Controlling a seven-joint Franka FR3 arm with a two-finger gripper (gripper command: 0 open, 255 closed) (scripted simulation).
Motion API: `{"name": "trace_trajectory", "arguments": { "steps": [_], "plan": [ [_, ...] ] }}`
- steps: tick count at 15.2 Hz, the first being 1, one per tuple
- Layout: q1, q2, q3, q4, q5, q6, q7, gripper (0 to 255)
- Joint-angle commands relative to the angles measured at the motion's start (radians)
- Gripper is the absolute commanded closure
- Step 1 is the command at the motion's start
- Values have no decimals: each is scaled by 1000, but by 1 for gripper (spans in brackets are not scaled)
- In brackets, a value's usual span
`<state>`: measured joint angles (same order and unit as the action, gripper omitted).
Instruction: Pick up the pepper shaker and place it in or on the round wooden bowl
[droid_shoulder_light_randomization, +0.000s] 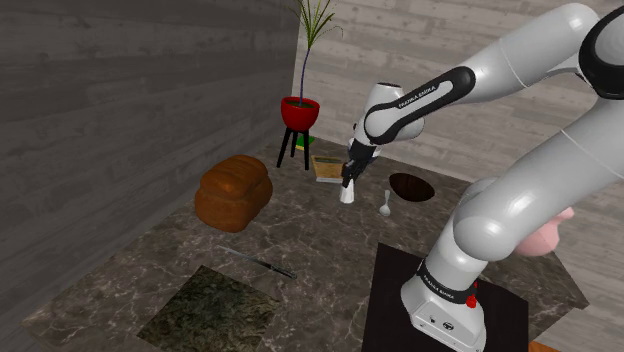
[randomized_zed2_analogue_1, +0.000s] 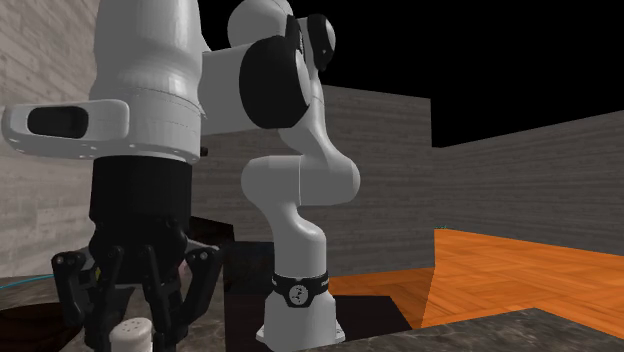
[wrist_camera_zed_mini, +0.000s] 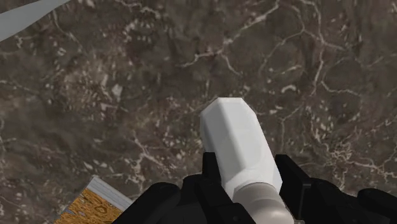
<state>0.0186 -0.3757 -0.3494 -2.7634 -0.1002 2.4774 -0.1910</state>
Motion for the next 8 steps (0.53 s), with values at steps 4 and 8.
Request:
{"name": "trace_trajectory", "arguments": {
  "steps": [4,8],
  "plan": [
    [-8,-60,17,30,-10,-90,15,255],
    [-13,-101,28,58,-13,-159,23,255]
  ]
}}
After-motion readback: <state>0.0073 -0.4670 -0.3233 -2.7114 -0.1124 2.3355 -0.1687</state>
